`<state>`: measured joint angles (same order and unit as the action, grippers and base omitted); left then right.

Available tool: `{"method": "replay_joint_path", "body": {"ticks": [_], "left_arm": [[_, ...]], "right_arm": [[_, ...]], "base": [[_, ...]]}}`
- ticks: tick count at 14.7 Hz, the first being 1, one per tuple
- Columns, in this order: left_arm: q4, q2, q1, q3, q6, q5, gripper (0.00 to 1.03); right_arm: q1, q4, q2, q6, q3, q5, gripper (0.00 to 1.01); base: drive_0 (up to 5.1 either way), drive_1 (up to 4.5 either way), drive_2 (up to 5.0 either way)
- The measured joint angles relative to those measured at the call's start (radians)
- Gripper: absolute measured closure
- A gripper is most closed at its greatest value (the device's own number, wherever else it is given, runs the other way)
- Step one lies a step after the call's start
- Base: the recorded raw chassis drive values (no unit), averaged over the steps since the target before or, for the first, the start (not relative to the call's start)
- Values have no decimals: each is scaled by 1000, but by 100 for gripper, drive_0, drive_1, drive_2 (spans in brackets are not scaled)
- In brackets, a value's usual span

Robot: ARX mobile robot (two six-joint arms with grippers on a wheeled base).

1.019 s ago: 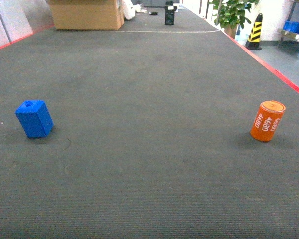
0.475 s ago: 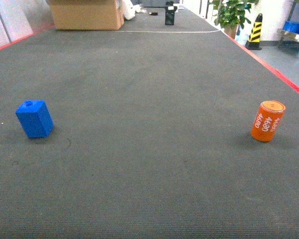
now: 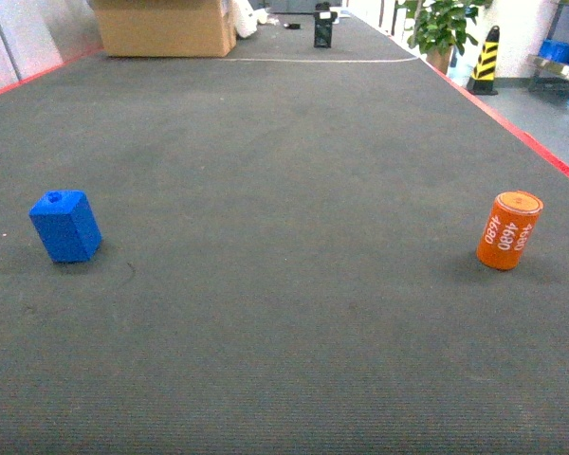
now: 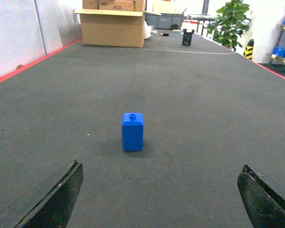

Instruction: Sort blue parts and orange caps into right shelf containers

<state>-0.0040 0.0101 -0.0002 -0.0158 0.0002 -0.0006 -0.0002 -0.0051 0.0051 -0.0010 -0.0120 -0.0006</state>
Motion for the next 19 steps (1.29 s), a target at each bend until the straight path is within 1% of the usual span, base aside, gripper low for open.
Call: {"method": "replay_joint_path", "body": {"ticks": [19], "left_arm": [[0, 0, 0, 0, 0, 0, 5]], "right_arm": [[0, 0, 0, 0, 0, 0, 3]], "base": [[0, 0, 0]]}}
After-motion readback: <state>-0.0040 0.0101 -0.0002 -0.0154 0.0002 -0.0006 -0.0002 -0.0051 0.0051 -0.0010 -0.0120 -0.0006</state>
